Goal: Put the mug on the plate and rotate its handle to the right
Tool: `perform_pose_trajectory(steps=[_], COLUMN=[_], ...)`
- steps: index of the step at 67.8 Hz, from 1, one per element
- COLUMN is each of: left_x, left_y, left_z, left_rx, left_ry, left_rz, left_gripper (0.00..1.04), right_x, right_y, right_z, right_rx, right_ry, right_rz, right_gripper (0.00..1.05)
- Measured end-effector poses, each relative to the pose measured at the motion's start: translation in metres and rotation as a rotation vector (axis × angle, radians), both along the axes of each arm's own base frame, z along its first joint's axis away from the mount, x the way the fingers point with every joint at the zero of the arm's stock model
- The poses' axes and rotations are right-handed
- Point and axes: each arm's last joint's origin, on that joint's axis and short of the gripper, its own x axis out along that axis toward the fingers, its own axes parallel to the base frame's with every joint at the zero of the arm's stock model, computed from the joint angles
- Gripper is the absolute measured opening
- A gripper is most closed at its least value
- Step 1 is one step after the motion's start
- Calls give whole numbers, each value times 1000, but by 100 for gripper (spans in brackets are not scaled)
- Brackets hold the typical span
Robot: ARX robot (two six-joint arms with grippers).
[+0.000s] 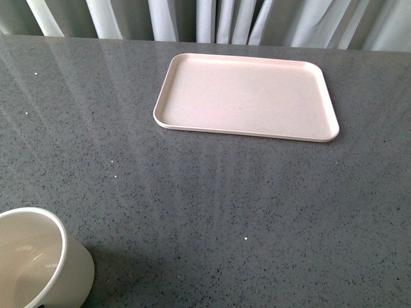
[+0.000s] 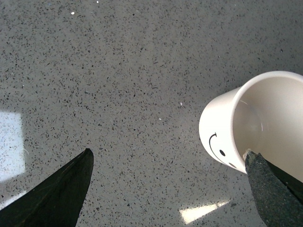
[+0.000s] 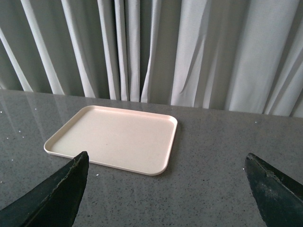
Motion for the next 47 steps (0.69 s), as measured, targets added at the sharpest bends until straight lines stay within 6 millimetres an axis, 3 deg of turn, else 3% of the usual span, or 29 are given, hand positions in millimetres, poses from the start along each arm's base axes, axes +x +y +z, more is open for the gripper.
perform_pose_trajectory(steps=[47], left_x=[17], left_y=[-23], left_z=[-28], left_rx=[38], left_ry=[94], left_rz=[-79], left_gripper=[95], right_x=[0], right_y=[0], right_z=[0], right_rx=[0], right_ry=[0], right_rz=[0], right_gripper=[96])
